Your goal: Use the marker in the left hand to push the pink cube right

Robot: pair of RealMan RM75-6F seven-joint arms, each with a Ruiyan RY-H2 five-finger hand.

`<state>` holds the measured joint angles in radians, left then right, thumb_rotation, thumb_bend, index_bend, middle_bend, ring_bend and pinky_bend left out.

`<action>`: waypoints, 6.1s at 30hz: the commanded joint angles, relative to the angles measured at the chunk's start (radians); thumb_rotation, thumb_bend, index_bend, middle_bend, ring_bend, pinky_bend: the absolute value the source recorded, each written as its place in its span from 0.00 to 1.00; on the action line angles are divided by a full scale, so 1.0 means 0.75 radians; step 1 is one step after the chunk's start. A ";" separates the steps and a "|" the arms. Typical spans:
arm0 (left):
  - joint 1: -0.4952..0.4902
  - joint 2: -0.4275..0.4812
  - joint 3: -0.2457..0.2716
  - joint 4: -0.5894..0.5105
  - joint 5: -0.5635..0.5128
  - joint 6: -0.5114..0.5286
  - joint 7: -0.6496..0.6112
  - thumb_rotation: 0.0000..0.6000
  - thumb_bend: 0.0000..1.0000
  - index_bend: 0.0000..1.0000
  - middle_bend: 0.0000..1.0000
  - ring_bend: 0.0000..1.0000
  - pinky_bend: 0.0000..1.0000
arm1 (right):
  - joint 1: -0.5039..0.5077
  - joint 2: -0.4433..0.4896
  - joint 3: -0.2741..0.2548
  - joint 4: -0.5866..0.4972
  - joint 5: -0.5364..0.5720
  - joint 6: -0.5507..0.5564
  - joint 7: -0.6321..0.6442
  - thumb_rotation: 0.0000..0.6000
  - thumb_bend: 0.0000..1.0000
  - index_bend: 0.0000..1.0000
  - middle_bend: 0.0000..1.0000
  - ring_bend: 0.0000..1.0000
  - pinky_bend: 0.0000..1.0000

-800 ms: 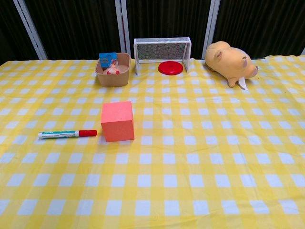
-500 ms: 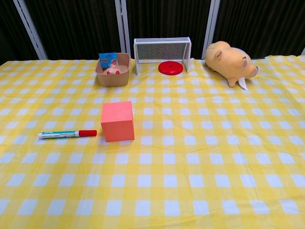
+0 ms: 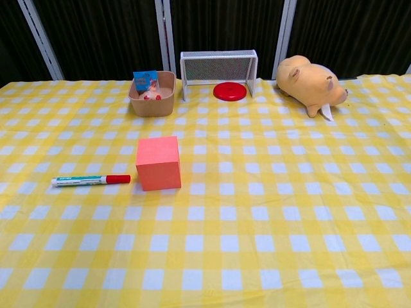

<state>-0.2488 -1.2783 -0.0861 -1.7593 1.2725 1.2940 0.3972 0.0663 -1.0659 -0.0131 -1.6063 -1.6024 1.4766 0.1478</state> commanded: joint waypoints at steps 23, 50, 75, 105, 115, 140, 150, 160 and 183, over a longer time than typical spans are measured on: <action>-0.389 -0.407 -0.190 0.261 -0.656 -0.231 0.429 1.00 0.32 0.48 0.14 0.04 0.12 | 0.004 0.011 0.001 0.006 -0.010 0.001 0.054 1.00 0.32 0.00 0.00 0.00 0.00; -0.538 -0.531 -0.179 0.379 -0.860 -0.237 0.534 1.00 0.39 0.53 0.15 0.04 0.12 | 0.004 0.019 0.000 -0.003 -0.007 -0.003 0.074 1.00 0.32 0.00 0.00 0.00 0.00; -0.546 -0.485 -0.177 0.289 -0.854 -0.148 0.500 1.00 0.47 0.63 0.17 0.04 0.12 | 0.005 0.017 -0.001 -0.002 -0.010 -0.003 0.072 1.00 0.32 0.00 0.00 0.00 0.00; -0.750 -0.733 -0.279 0.371 -0.956 -0.115 0.619 1.00 0.47 0.64 0.18 0.04 0.12 | 0.006 0.023 0.001 -0.004 -0.008 -0.003 0.094 1.00 0.32 0.00 0.00 0.00 0.00; -0.783 -0.767 -0.293 0.362 -1.008 -0.080 0.675 1.00 0.47 0.64 0.18 0.04 0.12 | 0.005 0.025 0.000 -0.004 -0.008 -0.004 0.098 1.00 0.32 0.00 0.00 0.00 0.00; -0.904 -0.882 -0.352 0.430 -1.067 -0.046 0.781 1.00 0.47 0.65 0.18 0.04 0.12 | 0.005 0.027 0.000 -0.006 -0.007 -0.006 0.109 1.00 0.32 0.00 0.00 0.00 0.00; -0.994 -0.984 -0.417 0.527 -1.113 -0.045 0.839 1.00 0.47 0.65 0.18 0.04 0.12 | 0.004 0.030 -0.001 -0.006 -0.006 -0.004 0.118 1.00 0.32 0.00 0.00 0.00 0.00; -1.055 -1.052 -0.485 0.619 -1.139 -0.046 0.848 1.00 0.47 0.65 0.18 0.04 0.12 | 0.003 0.034 -0.002 -0.009 -0.004 -0.007 0.126 1.00 0.32 0.00 0.00 0.00 0.00; -1.088 -1.074 -0.491 0.645 -1.163 -0.045 0.906 1.00 0.47 0.65 0.18 0.04 0.12 | 0.001 0.038 -0.006 -0.015 -0.007 -0.008 0.131 1.00 0.32 0.00 0.00 0.00 0.00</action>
<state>-1.0591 -2.0772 -0.4500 -1.2821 0.3975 1.2639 1.0796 0.0671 -1.0373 -0.0178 -1.6176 -1.6076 1.4708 0.2462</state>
